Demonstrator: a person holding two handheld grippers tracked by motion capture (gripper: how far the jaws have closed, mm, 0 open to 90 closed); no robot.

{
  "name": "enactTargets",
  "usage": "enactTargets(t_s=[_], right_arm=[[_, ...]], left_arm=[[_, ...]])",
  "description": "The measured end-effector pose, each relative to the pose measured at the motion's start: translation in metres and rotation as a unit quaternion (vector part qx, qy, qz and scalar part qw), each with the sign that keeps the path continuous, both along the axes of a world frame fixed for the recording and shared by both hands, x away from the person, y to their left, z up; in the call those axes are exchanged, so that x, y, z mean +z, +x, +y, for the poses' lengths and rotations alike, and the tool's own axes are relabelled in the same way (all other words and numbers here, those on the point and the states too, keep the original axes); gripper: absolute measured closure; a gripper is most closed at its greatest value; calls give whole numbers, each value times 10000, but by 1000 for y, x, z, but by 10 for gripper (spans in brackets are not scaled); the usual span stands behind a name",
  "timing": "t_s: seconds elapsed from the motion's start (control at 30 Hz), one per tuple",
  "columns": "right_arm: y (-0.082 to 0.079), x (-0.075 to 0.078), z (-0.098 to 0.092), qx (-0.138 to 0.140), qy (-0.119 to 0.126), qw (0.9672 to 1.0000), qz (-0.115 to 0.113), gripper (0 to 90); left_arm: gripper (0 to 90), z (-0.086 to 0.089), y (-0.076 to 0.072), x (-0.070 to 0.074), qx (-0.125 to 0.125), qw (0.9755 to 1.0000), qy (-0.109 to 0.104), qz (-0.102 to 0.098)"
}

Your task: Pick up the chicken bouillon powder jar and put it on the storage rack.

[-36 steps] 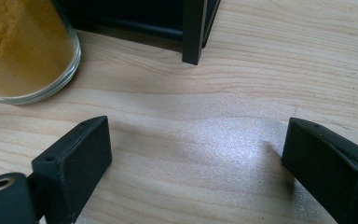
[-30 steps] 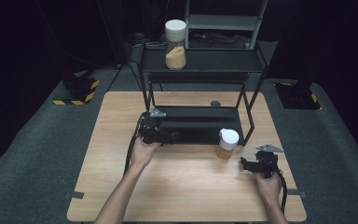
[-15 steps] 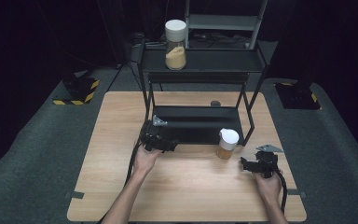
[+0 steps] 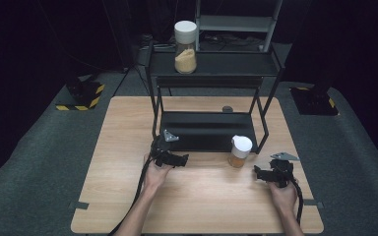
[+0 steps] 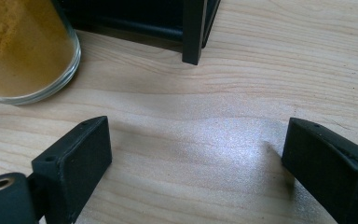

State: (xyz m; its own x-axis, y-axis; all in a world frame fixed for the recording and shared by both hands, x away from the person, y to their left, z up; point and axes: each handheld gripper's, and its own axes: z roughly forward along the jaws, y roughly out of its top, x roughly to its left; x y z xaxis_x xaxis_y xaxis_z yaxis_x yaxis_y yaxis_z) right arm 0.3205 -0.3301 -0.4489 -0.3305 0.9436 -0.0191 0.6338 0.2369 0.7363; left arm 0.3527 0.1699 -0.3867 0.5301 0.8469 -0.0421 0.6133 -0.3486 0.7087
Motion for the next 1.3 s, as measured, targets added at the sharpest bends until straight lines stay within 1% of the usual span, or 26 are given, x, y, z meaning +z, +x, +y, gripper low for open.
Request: enactTargets(t_s=[0.2, 0.37, 0.43, 0.53, 0.7, 0.9, 1.0, 1.07, 1.2, 1.3], right_arm=[[0, 0, 0, 0, 0, 10000, 0, 73], [0, 0, 0, 1, 0, 10000, -1, 73], [0, 0, 0, 0, -1, 10000, -1, 73], [0, 0, 0, 0, 0, 10000, -1, 73], [0, 0, 0, 0, 2, 10000, -2, 73], [0, 0, 0, 4, -3, 10000, -5, 73], [0, 0, 0, 3, -2, 10000, -4, 73], [0, 0, 1, -14, -3, 10000, -1, 73], [0, 0, 1, -15, -7, 10000, -3, 73], [0, 0, 1, -14, -7, 10000, -4, 73]], left_arm=[[81, -2, -1, -15, 101, 9999, -38, 4], [79, -6, -4, -26, 154, 9999, -26, -58], [77, -9, -5, -30, 187, 9998, 29, -82], [76, -12, -8, -37, 266, 9995, 48, -147], [70, -15, -9, -44, 351, 9992, 83, -178], [67, -22, -8, -53, 381, 9991, 135, -133], [57, -28, -7, -57, 365, 9989, 267, -88], [47, -26, -7, -60, 363, 9991, 194, -88], [36, -24, -10, -65, 391, 9990, 136, -184], [34, -23, -11, -65, 389, 9990, 127, -189]])
